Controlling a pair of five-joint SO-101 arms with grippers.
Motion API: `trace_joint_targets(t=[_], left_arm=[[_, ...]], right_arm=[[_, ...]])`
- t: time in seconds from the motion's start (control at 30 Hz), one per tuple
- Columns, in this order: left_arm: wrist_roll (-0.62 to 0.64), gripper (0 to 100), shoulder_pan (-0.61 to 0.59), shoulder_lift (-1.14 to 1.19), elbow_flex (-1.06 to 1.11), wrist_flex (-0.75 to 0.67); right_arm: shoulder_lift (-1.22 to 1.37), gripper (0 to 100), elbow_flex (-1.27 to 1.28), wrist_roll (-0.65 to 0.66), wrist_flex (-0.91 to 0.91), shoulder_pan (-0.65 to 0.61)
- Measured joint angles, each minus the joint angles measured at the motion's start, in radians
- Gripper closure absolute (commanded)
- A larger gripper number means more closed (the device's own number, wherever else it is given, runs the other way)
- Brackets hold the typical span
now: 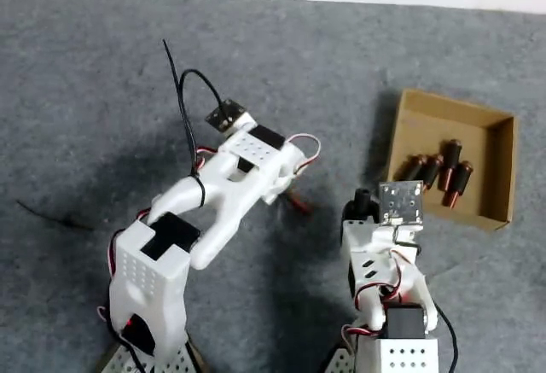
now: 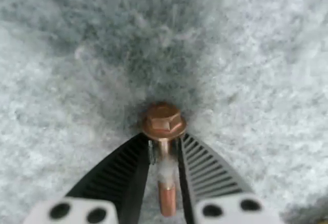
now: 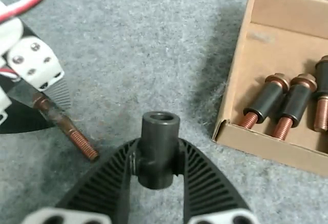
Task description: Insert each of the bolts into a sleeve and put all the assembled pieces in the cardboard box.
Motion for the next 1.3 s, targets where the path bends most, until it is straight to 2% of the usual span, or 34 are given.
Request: trace_joint_targets(t=[0.23,0.4,0.47,0.63,0.77,0.9,1.07,1.2,1.3], left_arm=[[-0.031,100,-0.017,0.006,-0.097,0.169],[-0.279,100,-0.017,0.006,-0.169,0.258],[-0.33,100,-0.017,0.006,-0.18,0.267],[-0.356,100,-0.017,-0.011,-0.176,0.285],[-0.359,100,-0.014,-0.166,-0.069,0.292],[-0.359,100,-0.014,-0.411,0.14,0.209],[-0.359,100,-0.015,-0.761,0.47,-0.006],[-0.371,100,-0.035,-1.026,0.726,-0.213],[-0.468,100,-0.08,-1.214,0.888,-0.353]], right_arm=[[0.0,99.3,0.008,0.0,0.0,0.0],[0.002,99.3,0.011,0.0,-0.057,-0.014],[0.002,99.3,0.011,0.0,-0.092,-0.055],[0.002,99.3,0.011,0.0,-0.153,-0.144],[0.002,99.3,0.011,0.0,-0.163,-0.16],[0.002,99.3,0.011,0.0,-0.164,-0.163],[0.002,99.3,0.011,0.005,-0.164,-0.239],[0.002,99.3,0.011,0.127,-0.164,-0.327],[0.002,99.3,0.011,0.184,-0.164,-0.362]])
